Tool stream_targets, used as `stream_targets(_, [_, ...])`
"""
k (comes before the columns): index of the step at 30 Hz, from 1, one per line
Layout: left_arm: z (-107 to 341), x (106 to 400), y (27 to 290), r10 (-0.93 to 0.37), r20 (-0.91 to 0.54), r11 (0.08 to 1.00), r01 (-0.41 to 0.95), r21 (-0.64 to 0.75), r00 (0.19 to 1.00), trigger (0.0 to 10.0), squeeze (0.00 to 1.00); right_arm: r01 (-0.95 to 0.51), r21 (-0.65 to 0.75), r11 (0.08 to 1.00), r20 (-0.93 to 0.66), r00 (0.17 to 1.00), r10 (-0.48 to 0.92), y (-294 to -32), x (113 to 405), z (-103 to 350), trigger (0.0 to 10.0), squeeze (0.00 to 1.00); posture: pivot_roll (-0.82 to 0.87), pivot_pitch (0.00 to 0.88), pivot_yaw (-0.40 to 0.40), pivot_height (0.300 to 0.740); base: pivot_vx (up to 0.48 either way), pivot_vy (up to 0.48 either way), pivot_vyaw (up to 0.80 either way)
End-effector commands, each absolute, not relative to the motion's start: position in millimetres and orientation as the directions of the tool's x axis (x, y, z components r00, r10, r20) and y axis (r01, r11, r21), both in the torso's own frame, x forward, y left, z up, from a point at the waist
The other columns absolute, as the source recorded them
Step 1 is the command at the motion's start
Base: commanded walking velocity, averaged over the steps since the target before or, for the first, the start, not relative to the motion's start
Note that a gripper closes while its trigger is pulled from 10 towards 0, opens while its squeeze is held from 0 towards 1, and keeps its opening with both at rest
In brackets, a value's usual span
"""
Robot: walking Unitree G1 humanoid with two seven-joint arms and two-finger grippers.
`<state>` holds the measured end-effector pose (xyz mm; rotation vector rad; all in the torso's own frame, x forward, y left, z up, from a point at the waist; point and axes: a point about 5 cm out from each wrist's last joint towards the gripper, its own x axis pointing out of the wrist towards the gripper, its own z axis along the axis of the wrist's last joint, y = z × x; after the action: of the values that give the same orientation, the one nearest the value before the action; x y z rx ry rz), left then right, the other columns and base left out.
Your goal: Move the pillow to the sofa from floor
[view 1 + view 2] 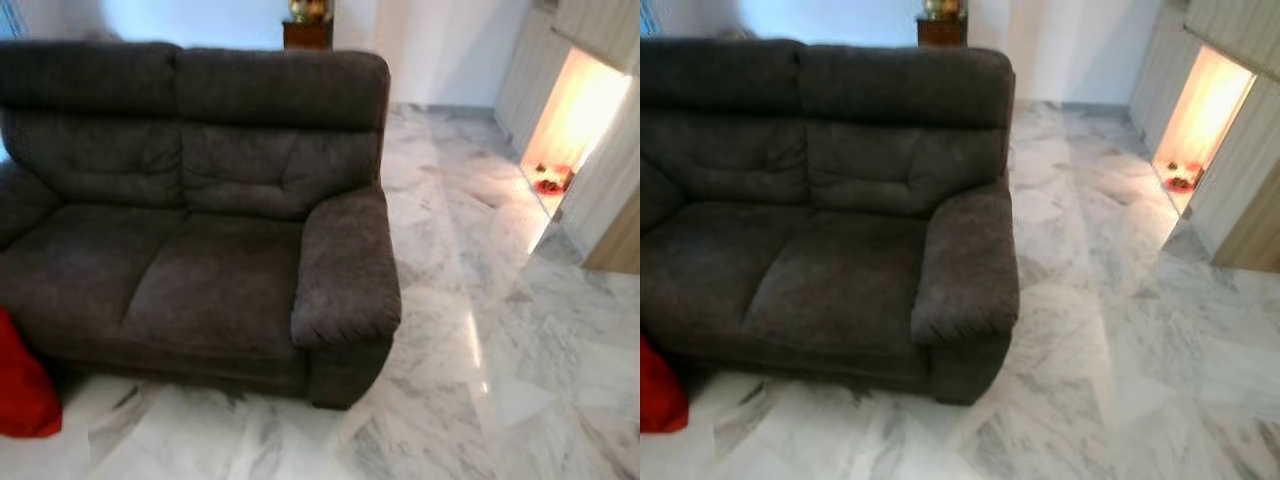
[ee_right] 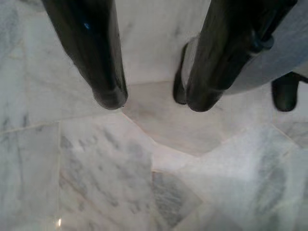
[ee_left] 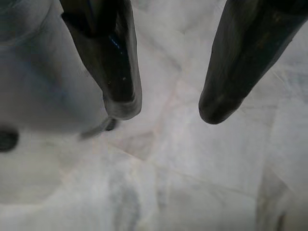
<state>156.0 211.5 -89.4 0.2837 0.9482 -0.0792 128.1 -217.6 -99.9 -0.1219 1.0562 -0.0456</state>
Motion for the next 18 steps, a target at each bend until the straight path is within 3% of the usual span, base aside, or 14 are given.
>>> stream_targets(1, [-85.3,171.0,216.3,0.034,-0.859,0.992,0.086,0.091,0.511,10.0,0.00,0.493,0.113,0.863,-0.843,0.507,-0.179,-229.6,140.9,-94.2,10.0,0.00,-0.06,0.000,0.037,0.740,0.000,0.345,0.00])
stream_targets(18, [-85.4,170.0,217.6,0.045,-0.856,0.992,0.078,0.099,0.514,10.0,0.00,0.468,0.123,0.875,-0.846,0.510,-0.154,-230.9,141.0,-93.9,10.0,0.00,-0.05,0.000,0.022,0.740,0.000,0.343,0.00])
